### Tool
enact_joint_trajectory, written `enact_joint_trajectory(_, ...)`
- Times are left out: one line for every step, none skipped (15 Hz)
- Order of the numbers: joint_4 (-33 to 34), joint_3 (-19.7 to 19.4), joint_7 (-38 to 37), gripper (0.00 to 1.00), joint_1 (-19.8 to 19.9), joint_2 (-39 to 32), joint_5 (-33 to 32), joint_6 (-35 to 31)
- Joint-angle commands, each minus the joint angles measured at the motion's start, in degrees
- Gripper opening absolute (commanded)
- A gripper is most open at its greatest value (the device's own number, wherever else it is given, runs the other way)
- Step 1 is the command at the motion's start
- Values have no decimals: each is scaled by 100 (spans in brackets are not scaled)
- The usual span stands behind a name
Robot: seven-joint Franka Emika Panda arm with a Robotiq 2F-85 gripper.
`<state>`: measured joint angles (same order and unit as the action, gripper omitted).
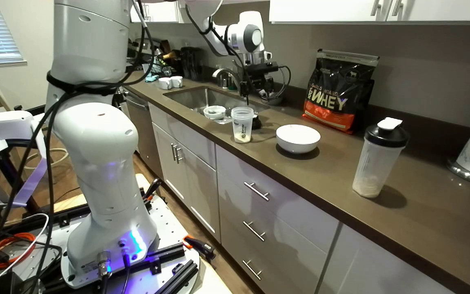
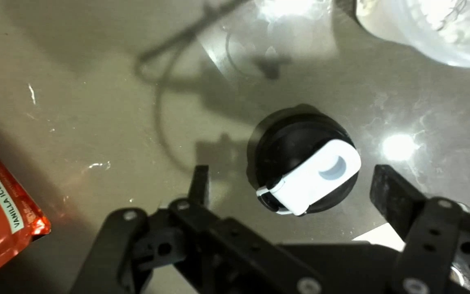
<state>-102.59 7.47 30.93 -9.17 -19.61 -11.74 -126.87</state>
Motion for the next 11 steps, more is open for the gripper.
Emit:
enact_joint_trajectory(-371, 56, -187, 100, 67, 604, -102, 333)
enact_joint_trajectory(-418, 68, -158, 100, 81, 725, -54, 459)
enact_joint_trajectory(-480, 71, -130, 100, 91, 851, -28, 564)
enact_joint_trajectory(-537, 74, -98, 100, 104, 973, 16, 678)
enact_joint_trajectory(-583, 71, -90, 100, 108, 1074, 34, 790)
enact_joint_trajectory(-605, 63, -64, 100, 118, 1164, 53, 902)
enact_joint_trajectory(-653, 55, -49, 100, 127, 1263, 68, 994)
enact_joint_trajectory(-686, 50, -45, 100, 132, 1357, 91, 1108)
enact_joint_trajectory(-732, 49, -10, 100, 145, 1466, 154, 1225)
enact_joint_trajectory(-767, 46, -8, 100, 150, 1552, 197, 1326)
enact_joint_trajectory(-820, 39, -18, 100, 152, 1654, 203, 1403)
